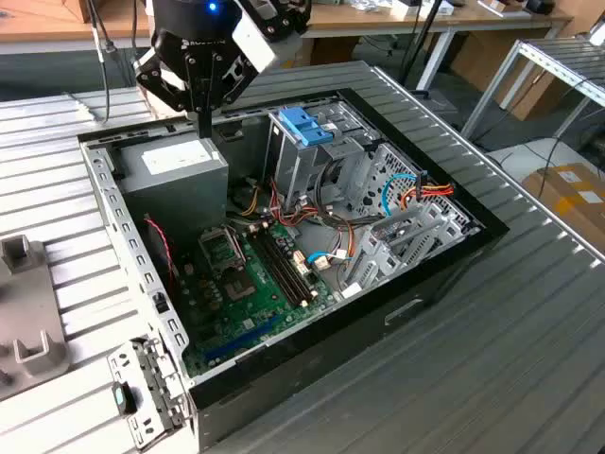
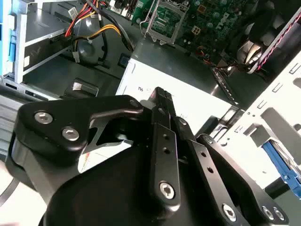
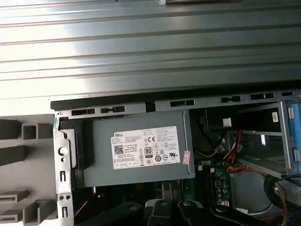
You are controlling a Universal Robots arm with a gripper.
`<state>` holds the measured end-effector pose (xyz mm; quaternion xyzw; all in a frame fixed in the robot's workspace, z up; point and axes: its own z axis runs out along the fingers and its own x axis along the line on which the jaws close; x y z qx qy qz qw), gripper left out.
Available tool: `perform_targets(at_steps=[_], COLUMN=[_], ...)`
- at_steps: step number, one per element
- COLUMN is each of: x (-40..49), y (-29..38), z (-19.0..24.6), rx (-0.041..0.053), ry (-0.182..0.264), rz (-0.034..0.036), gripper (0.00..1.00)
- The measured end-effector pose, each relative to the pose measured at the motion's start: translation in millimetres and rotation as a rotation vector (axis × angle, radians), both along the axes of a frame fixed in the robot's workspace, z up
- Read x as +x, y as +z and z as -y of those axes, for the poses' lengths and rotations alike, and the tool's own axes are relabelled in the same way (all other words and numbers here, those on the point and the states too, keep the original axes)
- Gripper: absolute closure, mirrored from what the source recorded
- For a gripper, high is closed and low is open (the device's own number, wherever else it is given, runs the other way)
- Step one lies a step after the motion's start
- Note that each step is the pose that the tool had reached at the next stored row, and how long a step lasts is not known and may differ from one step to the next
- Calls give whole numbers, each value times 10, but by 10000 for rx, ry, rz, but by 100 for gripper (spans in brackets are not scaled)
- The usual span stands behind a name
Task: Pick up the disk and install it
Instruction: 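Reach for the disk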
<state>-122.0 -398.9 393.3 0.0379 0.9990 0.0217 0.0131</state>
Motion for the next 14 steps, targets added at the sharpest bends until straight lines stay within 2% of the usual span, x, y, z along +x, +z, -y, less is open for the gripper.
perform_targets(at_steps=[14], x=[-68], y=[0], z=[0], rx=[0], ry=[0], rz=[0], gripper=[90])
